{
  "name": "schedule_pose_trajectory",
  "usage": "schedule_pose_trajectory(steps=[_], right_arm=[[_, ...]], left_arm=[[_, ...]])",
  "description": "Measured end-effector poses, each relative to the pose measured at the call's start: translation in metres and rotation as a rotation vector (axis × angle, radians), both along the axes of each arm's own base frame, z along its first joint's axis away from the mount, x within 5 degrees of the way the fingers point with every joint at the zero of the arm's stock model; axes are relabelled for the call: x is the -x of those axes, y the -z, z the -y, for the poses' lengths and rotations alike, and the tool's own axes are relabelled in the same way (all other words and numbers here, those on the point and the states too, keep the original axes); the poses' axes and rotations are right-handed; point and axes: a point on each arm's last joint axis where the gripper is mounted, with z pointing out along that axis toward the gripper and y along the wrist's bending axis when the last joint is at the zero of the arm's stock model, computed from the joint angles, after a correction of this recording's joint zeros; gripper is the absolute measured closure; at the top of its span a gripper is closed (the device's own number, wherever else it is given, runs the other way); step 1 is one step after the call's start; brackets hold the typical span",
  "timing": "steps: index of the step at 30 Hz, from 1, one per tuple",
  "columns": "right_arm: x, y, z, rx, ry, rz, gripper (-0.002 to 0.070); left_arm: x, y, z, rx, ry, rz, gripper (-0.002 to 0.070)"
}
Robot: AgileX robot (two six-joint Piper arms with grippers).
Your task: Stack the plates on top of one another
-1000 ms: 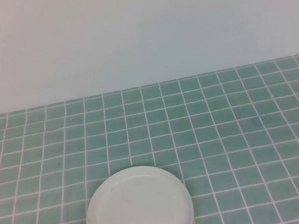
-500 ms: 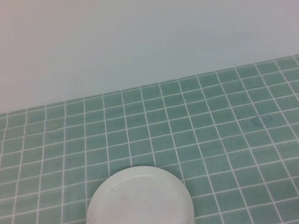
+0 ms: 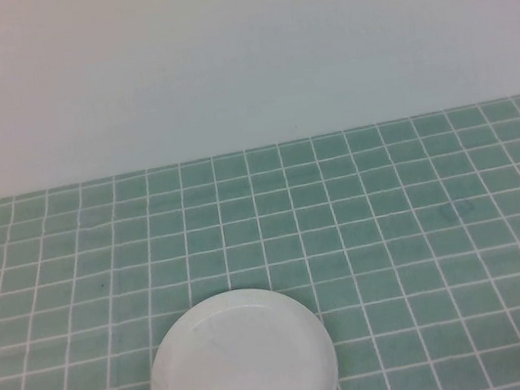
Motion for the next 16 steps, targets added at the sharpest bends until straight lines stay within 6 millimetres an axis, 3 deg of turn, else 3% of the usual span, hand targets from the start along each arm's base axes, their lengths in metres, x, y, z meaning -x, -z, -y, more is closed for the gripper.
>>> schedule_pose_trajectory(steps=[16], right_arm=[[0.0007, 0.0022, 0.0071, -0.105, 0.127, -0.029, 0.0678]], left_arm=[[0.0000, 0.0000, 0.0000, 0.000, 0.000, 0.000, 0.0676]])
